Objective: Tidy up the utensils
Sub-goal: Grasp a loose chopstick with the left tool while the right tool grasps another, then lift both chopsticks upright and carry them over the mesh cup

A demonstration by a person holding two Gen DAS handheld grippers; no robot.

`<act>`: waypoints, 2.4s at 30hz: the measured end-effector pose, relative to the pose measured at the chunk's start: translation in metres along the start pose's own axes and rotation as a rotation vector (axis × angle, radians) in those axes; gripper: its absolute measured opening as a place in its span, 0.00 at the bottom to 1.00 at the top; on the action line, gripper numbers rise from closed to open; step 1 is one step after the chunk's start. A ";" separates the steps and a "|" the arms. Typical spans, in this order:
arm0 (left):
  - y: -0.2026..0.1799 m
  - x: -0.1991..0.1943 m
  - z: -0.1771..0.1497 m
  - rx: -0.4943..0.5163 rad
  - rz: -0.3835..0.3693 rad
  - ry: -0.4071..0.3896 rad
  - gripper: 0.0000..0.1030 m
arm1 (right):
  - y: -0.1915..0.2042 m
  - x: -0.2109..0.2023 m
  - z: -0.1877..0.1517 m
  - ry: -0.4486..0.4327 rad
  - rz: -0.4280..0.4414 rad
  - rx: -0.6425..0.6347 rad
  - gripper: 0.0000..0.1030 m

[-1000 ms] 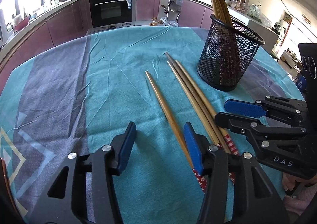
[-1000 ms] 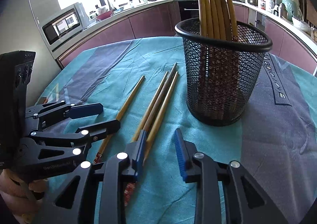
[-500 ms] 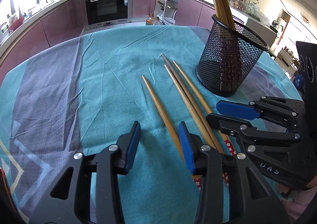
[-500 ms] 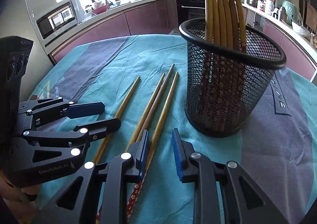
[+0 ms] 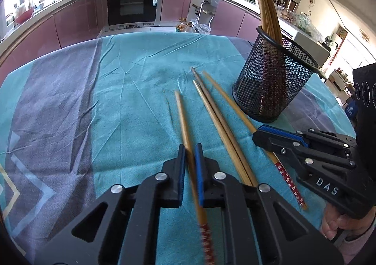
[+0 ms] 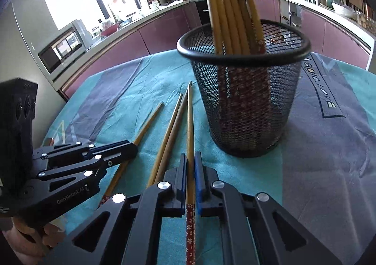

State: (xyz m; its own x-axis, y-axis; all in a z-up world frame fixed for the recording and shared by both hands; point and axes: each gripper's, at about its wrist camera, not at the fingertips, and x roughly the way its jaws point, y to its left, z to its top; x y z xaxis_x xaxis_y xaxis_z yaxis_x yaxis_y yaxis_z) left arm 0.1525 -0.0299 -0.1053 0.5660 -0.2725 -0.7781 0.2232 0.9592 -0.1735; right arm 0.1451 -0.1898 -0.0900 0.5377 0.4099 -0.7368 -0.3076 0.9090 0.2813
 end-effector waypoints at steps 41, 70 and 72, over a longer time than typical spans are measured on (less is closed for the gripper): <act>-0.009 -0.002 0.001 0.053 -0.096 0.039 0.07 | 0.013 -0.004 0.005 0.036 0.048 -0.170 0.06; -0.022 -0.110 0.029 0.082 -0.282 -0.182 0.07 | -0.003 -0.116 0.023 -0.267 0.103 -0.156 0.06; -0.022 -0.115 0.030 0.084 -0.290 -0.195 0.07 | -0.004 -0.121 0.025 -0.280 0.106 -0.155 0.06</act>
State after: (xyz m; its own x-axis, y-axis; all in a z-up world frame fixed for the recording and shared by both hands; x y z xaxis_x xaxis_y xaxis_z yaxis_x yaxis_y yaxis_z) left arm 0.1062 -0.0221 0.0067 0.6087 -0.5494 -0.5724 0.4562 0.8326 -0.3140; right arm 0.1009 -0.2414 0.0129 0.6844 0.5255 -0.5054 -0.4775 0.8469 0.2340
